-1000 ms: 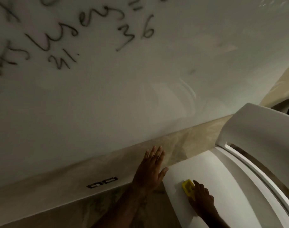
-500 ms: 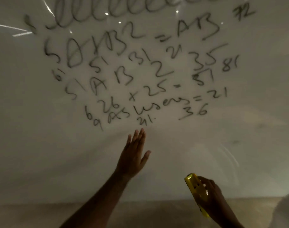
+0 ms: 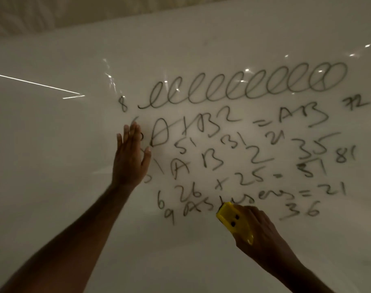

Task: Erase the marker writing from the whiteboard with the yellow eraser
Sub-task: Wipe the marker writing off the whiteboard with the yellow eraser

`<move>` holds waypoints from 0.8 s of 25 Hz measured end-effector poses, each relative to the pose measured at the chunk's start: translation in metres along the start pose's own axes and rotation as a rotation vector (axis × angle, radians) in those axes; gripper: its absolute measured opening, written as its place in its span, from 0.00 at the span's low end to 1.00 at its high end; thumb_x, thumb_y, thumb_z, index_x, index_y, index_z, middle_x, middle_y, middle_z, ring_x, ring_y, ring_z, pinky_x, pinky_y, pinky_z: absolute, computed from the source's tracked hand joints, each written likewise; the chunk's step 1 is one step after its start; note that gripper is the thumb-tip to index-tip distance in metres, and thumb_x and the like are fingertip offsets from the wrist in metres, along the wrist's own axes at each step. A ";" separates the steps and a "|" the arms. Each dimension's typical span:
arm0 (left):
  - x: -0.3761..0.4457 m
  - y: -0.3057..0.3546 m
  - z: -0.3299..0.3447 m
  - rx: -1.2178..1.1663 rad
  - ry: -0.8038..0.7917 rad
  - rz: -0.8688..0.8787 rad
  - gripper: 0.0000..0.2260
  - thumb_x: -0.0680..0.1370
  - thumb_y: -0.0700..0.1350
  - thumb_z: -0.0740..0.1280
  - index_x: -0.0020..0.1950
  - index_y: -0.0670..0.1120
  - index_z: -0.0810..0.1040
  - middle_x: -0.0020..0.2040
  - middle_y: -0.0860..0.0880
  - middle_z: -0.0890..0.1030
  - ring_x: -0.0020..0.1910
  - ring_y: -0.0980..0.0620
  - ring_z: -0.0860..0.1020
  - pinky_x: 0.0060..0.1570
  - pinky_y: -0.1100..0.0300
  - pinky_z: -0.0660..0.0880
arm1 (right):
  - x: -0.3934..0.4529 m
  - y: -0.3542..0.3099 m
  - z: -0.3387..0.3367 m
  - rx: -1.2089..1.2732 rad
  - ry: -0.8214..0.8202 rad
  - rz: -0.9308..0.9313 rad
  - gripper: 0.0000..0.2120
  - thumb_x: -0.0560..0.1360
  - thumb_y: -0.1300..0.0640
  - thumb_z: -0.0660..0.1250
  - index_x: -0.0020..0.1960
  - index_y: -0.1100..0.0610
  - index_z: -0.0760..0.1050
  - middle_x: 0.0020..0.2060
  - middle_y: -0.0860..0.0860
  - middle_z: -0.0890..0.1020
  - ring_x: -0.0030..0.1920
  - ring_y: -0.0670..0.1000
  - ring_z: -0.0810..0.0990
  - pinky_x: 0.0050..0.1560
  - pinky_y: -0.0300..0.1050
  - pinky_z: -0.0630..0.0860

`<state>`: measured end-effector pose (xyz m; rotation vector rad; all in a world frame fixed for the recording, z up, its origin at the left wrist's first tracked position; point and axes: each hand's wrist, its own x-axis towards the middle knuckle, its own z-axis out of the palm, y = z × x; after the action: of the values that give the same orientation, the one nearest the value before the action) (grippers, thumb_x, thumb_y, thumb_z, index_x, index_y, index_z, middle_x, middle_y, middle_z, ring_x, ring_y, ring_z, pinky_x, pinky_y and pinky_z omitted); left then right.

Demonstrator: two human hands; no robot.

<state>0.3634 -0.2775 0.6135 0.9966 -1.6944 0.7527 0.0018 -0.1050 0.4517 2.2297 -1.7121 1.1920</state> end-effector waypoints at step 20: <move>0.089 -0.134 0.014 0.038 0.263 0.046 0.31 0.87 0.51 0.54 0.88 0.40 0.55 0.89 0.41 0.55 0.88 0.40 0.52 0.87 0.42 0.44 | 0.360 -0.238 -0.051 -0.587 0.573 -0.704 0.28 0.80 0.49 0.72 0.75 0.62 0.73 0.68 0.58 0.79 0.64 0.63 0.79 0.61 0.63 0.75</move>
<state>0.4603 -0.3756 0.6968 0.8461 -1.4835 0.9075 0.2024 -0.2736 0.7986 1.6618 -0.7966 0.8665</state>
